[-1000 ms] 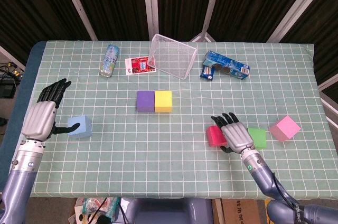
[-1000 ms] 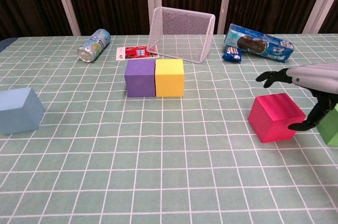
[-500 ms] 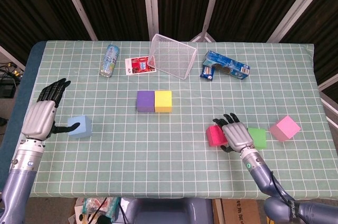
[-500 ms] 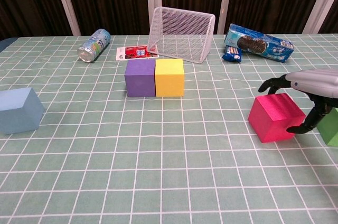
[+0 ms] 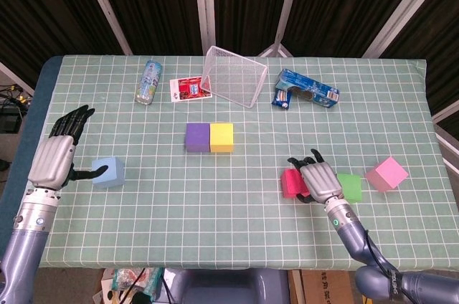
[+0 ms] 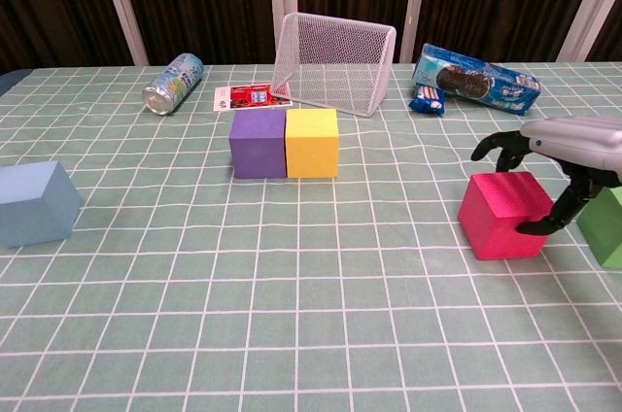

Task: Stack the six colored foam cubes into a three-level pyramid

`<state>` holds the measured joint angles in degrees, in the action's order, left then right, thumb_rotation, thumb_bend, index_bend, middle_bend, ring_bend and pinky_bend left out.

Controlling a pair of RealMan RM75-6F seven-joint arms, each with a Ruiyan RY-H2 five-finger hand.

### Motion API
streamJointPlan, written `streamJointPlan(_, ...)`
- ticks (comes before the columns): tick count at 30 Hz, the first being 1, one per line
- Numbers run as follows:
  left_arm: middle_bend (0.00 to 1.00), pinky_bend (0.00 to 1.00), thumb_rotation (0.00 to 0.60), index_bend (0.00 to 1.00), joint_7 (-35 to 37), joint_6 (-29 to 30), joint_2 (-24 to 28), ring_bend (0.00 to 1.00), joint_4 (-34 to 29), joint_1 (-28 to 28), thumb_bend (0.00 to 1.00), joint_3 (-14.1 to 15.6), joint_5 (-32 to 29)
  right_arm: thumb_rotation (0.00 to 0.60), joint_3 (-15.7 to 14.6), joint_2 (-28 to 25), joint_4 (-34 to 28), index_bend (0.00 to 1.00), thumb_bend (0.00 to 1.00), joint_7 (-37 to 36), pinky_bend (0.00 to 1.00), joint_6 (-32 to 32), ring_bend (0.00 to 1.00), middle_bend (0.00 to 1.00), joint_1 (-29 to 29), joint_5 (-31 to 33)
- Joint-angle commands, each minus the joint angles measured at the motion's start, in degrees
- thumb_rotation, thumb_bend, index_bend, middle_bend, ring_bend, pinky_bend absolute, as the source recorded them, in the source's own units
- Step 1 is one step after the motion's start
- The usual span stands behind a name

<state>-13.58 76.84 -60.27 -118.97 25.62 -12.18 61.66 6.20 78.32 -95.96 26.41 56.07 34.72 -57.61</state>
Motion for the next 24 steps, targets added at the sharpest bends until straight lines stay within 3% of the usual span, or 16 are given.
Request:
streamJointPlan(1,0.00,0.03,0.600,0.00,0.1,0.0,0.0,0.00,-0.1,-0.1,0.04,-0.1,0.1,0.600,0.0,0.0,0.0,0.18,0.26,0.0,0.00,0.1,0.24,0.41,0.1,0.1)
streamJointPlan(6,0.00,0.03,0.600,0.00,0.2,0.0,0.2,0.00,-0.1,-0.2,0.04,-0.3,0.1,0.600,1.3,-0.1,-0.2,0.18,0.26,0.2,0.00,0.3,0.24,0.41,1.1,1.2)
streamJointPlan(15,0.00,0.03,0.600,0.00,0.0,-0.2,0.2,0.00,0.2,-0.3,0.04,-0.7,-0.2,0.600,7.1,-0.8,0.2,0.18,0.26,1.7,0.00,-1.4,0.24,0.41,6.2,8.2)
streamJointPlan(24,0.00,0.03,0.600,0.00,-0.7,-0.6,-0.2,0.00,1.3,0.0,0.04,-1.2,-1.7,0.600,9.6,2.5,7.2,0.18,0.26,4.0,0.00,-5.6,0.24,0.41,13.0,16.0)
